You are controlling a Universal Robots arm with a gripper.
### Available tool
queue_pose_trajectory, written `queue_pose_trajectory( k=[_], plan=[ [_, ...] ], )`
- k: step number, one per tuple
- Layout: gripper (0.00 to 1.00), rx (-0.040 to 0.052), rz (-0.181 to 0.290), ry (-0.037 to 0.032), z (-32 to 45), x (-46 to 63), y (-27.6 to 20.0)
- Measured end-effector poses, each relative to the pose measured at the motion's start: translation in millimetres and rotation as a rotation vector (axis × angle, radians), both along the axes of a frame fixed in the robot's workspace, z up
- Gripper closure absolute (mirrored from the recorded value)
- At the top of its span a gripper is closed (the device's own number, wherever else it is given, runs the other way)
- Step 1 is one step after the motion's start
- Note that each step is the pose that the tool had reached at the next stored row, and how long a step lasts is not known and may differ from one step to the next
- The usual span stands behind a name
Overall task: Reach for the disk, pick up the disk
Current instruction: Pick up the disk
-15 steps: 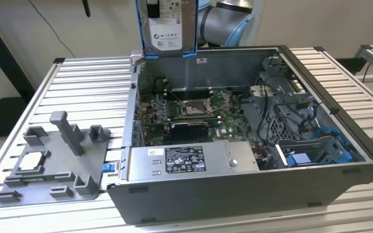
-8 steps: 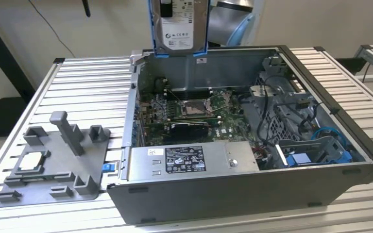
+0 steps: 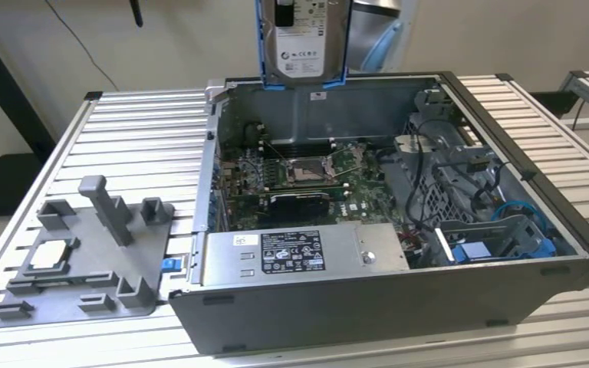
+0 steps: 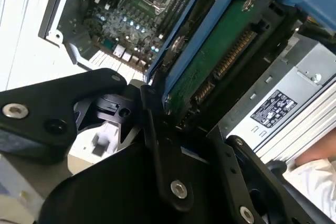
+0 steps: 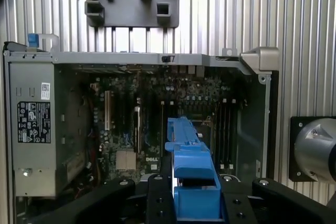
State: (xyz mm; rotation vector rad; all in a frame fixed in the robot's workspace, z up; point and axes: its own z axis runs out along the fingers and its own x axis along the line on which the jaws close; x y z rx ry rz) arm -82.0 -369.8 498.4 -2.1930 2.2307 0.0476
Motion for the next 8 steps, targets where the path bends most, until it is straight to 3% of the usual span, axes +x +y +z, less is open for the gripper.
queue_pose_trajectory(
  k=[8],
  plan=[
    [1.00, 0.0014, 0.000, 0.0001, 0.1, 22.0, 0.0]
  ],
)
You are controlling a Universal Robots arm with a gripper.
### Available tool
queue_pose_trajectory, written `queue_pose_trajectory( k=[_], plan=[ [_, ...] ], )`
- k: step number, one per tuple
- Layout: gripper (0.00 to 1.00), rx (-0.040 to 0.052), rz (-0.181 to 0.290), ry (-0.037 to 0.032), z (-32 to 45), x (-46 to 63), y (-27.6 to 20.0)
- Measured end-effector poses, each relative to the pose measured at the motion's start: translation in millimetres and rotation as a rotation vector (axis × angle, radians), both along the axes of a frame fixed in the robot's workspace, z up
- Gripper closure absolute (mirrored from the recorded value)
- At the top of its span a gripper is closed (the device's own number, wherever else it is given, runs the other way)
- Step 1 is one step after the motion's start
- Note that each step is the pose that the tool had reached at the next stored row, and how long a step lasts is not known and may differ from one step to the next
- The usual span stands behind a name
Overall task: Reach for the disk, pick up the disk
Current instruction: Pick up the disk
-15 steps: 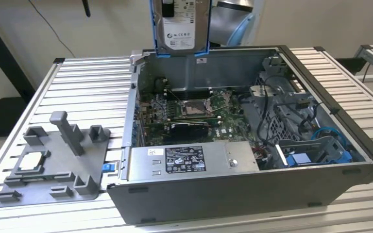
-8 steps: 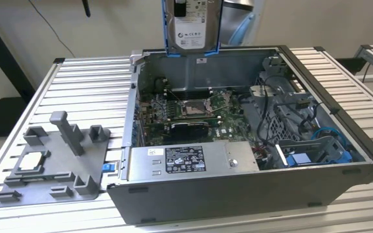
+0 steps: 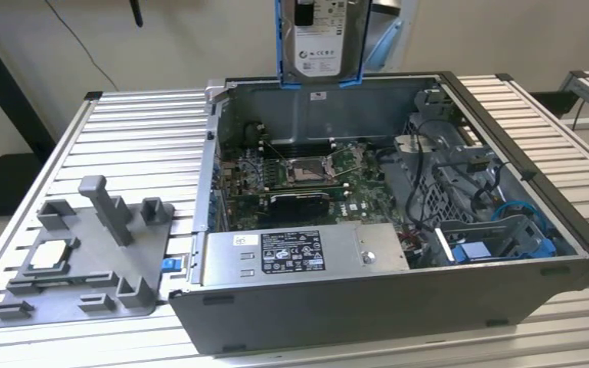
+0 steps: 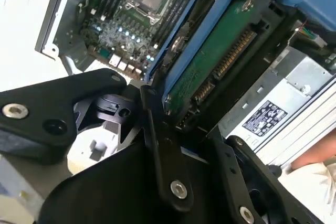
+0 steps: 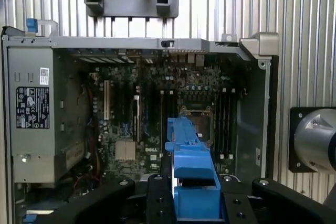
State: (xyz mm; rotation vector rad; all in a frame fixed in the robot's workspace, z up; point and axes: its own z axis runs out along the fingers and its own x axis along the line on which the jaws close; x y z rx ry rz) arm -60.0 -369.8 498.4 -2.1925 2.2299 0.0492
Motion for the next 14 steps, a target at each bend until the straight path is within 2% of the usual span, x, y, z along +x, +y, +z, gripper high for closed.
queue_pose_trajectory(
  k=[14],
  plan=[
    [1.00, 0.0027, 0.000, -0.0001, -0.1, 36.9, 0.0]
  ],
)
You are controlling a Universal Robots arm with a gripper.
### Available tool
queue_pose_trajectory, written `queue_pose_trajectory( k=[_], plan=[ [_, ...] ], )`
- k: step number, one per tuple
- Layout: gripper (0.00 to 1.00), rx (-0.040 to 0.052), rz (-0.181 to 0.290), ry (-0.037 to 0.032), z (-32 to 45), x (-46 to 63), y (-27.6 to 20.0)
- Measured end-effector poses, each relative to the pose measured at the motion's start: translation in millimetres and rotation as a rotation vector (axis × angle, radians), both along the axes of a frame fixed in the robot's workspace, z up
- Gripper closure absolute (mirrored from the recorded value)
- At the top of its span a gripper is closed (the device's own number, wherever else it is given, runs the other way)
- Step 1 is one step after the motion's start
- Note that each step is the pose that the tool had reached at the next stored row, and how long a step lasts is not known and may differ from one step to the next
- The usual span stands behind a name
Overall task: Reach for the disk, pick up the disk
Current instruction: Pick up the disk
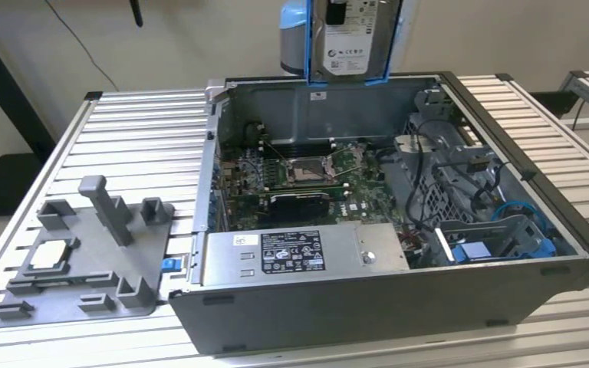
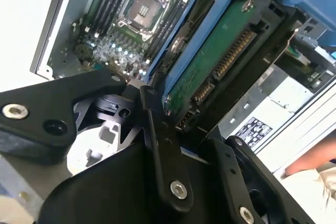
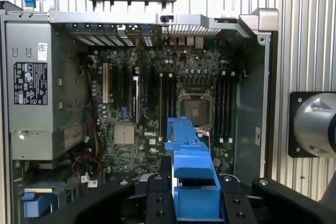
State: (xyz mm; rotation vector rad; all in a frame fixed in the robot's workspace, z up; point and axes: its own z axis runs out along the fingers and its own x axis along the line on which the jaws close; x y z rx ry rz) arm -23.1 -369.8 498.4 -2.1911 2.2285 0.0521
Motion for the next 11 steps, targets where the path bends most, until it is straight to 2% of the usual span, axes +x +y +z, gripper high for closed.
queue_pose_trajectory(
  k=[11],
  plan=[
    [1.00, 0.0018, 0.000, 0.0001, 0.1, 31.0, 0.1]
  ],
)
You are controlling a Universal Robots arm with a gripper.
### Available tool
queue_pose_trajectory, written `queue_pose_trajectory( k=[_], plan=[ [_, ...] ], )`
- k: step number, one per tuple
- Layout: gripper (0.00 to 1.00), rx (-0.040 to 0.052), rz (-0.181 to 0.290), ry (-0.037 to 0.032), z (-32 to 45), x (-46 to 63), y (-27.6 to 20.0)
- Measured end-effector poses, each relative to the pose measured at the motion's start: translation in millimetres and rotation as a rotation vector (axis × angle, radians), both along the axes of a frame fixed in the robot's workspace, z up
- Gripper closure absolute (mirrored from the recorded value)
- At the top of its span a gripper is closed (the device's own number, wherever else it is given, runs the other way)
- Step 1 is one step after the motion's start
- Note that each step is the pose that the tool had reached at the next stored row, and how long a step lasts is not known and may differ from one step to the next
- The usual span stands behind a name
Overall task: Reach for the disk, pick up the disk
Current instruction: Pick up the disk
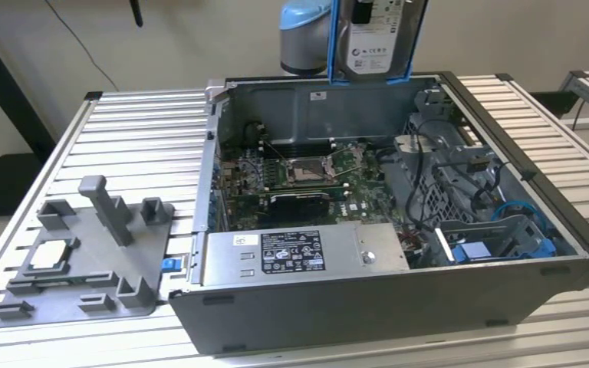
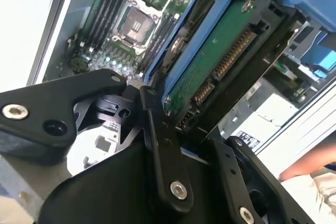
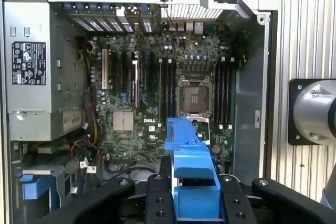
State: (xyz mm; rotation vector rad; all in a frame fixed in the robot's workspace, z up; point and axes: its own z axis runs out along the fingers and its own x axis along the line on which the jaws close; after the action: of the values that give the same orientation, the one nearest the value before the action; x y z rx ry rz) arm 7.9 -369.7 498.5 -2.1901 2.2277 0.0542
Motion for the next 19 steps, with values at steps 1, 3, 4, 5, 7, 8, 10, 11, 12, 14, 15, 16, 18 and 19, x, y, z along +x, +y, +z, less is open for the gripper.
queue_pose_trajectory(
  k=[1, 3, 4, 5, 7, 8, 10, 11, 12, 14, 15, 16, 18, 19],
  plan=[
    [1.00, 0.0002, 0.000, 0.0000, 0.0, 2.6, 0.0],
    [1.00, 0.0006, 0.000, 0.0000, 0.0, 8.1, 0.0],
    [1.00, 0.0008, 0.000, 0.0000, 0.0, 10.8, 0.0],
    [1.00, 0.0009, 0.000, 0.0000, 0.0, 13.4, 0.0],
    [1.00, 0.0014, 0.000, 0.0000, 0.0, 18.6, -0.1],
    [1.00, 0.0015, 0.000, 0.0000, 0.0, 21.0, -0.1],
    [1.00, 0.0020, 0.000, -0.0001, -0.1, 26.1, -0.1],
    [1.00, 0.0021, 0.000, 0.0000, 0.0, 28.4, -0.1],
    [1.00, 0.0023, 0.000, -0.0001, 0.0, 30.9, -0.1],
    [1.00, 0.0027, 0.000, -0.0001, 0.0, 35.6, 0.0],
    [1.00, 0.0028, 0.000, -0.0001, 0.0, 38.0, -0.1],
    [1.00, 0.0029, 0.000, 0.0000, 0.0, 40.6, -0.1],
    [1.00, 0.0033, 0.000, -0.0001, 0.0, 44.9, -0.1],
    [1.00, 0.0036, 0.000, -0.0001, -0.1, 47.3, -0.1]
  ],
)
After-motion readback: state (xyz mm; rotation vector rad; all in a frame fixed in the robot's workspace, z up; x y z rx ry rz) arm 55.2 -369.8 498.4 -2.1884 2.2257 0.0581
